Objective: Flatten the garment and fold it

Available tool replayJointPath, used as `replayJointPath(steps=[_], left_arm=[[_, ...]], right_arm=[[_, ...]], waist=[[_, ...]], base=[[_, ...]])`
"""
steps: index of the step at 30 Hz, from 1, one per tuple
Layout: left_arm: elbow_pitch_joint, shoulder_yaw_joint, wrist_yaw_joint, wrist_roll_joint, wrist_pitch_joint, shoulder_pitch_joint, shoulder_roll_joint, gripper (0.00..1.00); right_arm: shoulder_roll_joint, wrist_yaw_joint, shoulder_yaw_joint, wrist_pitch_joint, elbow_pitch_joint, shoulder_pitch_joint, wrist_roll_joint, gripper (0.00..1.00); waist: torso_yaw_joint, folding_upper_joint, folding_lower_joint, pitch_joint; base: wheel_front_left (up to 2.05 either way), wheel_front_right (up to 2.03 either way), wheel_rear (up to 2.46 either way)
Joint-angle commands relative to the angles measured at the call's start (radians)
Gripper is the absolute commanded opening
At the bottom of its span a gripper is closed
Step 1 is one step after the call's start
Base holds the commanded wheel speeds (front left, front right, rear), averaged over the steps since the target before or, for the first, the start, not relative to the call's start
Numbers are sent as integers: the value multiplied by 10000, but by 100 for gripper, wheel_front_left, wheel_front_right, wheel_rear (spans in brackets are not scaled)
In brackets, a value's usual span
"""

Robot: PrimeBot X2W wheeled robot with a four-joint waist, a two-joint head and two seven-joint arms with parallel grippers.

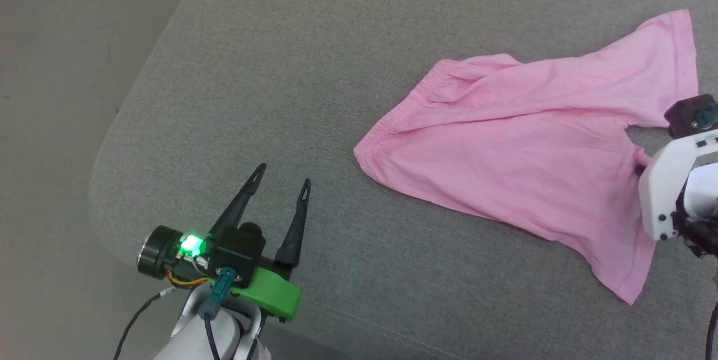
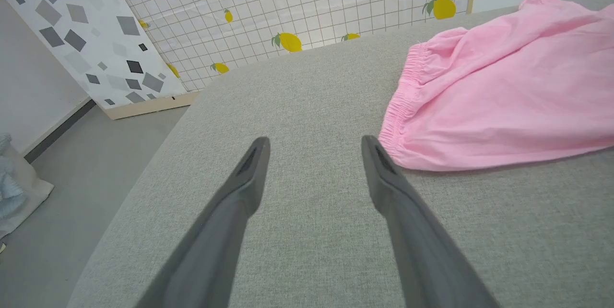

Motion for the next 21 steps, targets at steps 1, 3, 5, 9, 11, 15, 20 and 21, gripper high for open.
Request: replayJointPath(steps=[1, 3, 5, 9, 11, 15, 20, 21], left_arm=[[79, 61, -44, 18, -46, 172, -19, 100], [150, 113, -89, -7, -47, 222, 7, 100], [203, 172, -124, -35, -47, 281, 59, 100], [282, 265, -129, -125, -47, 452, 159, 100], [273, 267, -145, -157, -47, 499, 186, 100], [184, 264, -143, -184, -47, 487, 208, 100], [60, 159, -202, -138, -45, 304, 118, 100], [55, 154, -201, -133, -46, 264, 90, 100]], right_arm=[[29, -13, 94, -288, 111, 278, 16, 0], [-18, -13, 27, -800, -79, 373, -49, 0], [-59, -13, -116, -1255, -396, 504, -165, 0], [-78, -13, -584, -1905, -1239, 905, -344, 0], [-181, -13, -878, -2005, -1660, 1146, -395, 0], [-518, -13, -1316, -1675, -2352, 1467, -338, 0], [-1399, -13, -1178, -593, -2619, 1354, 35, 0], [-1560, -13, -1108, -315, -2579, 1224, 207, 0]], waist=[[-217, 0, 0, -253], [-361, 0, 0, -454], [-525, 0, 0, -666], [-841, 0, 0, -1051], [-915, 0, 0, -1138], [-965, 0, 0, -1077], [-730, 0, 0, -592], [-653, 0, 0, -471]], base=[[0, 0, 0], [0, 0, 0], [0, 0, 0], [0, 0, 0], [0, 0, 0], [0, 0, 0], [0, 0, 0], [0, 0, 0]])
